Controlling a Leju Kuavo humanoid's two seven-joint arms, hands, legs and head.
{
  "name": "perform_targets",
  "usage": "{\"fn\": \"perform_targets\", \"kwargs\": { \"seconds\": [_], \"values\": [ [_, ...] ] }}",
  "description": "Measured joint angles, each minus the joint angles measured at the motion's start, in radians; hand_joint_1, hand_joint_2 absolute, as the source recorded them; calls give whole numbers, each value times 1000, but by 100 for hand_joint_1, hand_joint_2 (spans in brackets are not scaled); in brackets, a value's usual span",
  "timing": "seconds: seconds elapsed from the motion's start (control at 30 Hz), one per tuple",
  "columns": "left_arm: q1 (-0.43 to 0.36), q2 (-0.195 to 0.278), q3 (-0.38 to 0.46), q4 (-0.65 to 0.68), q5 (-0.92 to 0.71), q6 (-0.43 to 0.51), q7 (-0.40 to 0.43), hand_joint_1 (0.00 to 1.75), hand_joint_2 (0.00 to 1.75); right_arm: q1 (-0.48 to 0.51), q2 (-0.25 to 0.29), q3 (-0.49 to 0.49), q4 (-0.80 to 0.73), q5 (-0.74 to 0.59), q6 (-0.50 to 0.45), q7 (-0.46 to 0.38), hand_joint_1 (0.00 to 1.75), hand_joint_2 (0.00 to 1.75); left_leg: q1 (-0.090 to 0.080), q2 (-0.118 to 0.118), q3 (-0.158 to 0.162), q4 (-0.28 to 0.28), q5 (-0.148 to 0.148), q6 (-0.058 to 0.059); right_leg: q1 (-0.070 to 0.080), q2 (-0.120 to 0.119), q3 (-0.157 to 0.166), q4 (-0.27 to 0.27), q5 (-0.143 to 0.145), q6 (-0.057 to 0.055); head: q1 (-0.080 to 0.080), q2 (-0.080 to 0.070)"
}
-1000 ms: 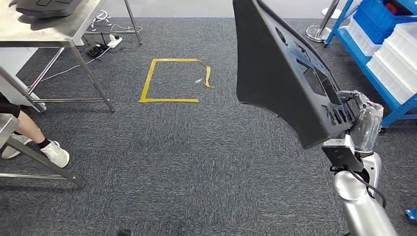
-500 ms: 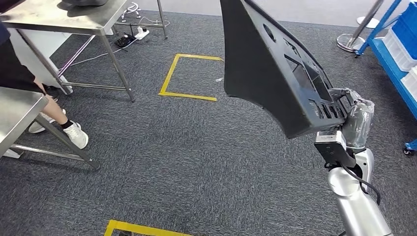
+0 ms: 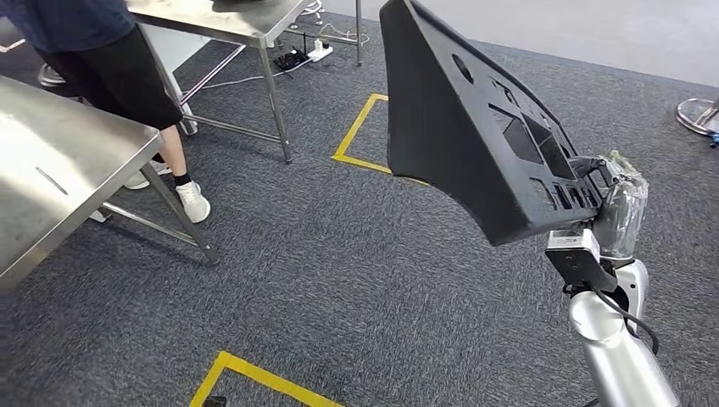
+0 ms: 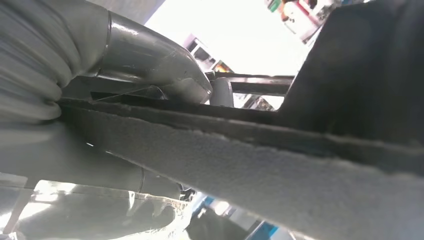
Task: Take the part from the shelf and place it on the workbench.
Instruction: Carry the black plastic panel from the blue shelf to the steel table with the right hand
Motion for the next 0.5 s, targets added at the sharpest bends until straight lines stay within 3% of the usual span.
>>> {"fn": "perform_targets", "kwargs": {
  "seconds": [0.07, 0.1, 0.17, 0.23, 0.3, 0.33, 0.37, 0.43, 0.5],
  "values": [
    [3, 1, 0, 0, -4, 0, 0, 0, 175, 2, 1, 0, 0, 0, -1, 0, 175, 175, 1, -17, -8, -2, 6, -13, 0, -19, 0, -2, 4, -17, -2, 0],
    [4, 2, 1, 0, -5, 1, 0, 0, 175, 2, 1, 0, 0, 1, -1, 0, 175, 175, 0, -8, -13, 2, 2, -17, -1, -29, 1, -4, 5, -23, -2, 0],
    [3, 2, 1, 0, -6, 2, 0, 0, 175, 3, 2, 1, -4, 6, 2, 1, 175, 175, 0, 46, -43, 59, -34, -27, -6, -53, 5, -8, 7, -39, -10, 0],
    [0, 0, 1, 0, -7, 2, 0, 0, 175, 4, 2, 1, -7, 11, 7, 4, 175, 175, 4, 100, -105, 189, -94, -37, 1, -78, 6, -8, 4, -51, -18, 0],
    [2, -1, 2, 0, -7, 2, 0, 0, 175, 5, 2, 2, -8, 15, 12, 9, 175, 175, 11, 113, -153, 282, -120, -42, 4, -104, 8, -8, 2, -55, -18, 0],
    [3, -2, 2, 0, -8, 2, -1, 0, 175, 5, 2, 3, -9, 17, 15, 12, 175, 175, 13, 116, -150, 276, -107, -44, 5, -116, 9, -8, 1, -56, -18, 0],
    [4, -2, 2, 0, -8, 2, -1, 0, 175, 5, 2, 5, -11, 21, 18, 15, 175, 175, 14, 123, -126, 230, -78, -44, 5, -128, 12, -8, -1, -56, -18, 0],
    [3, -2, 3, 0, -10, 1, -1, 0, 175, 5, 2, 8, -20, 31, 24, 22, 175, 175, 11, 161, -52, 91, -24, -40, 9, -148, 18, -7, -7, -51, -19, 0],
    [1, -2, 4, -1, -14, 0, -1, 0, 175, 5, 0, 12, -30, 41, 29, 29, 175, 175, 3, 187, -10, 16, -9, -29, 17, -166, 21, -7, -12, -42, -16, 0]
  ]
}}
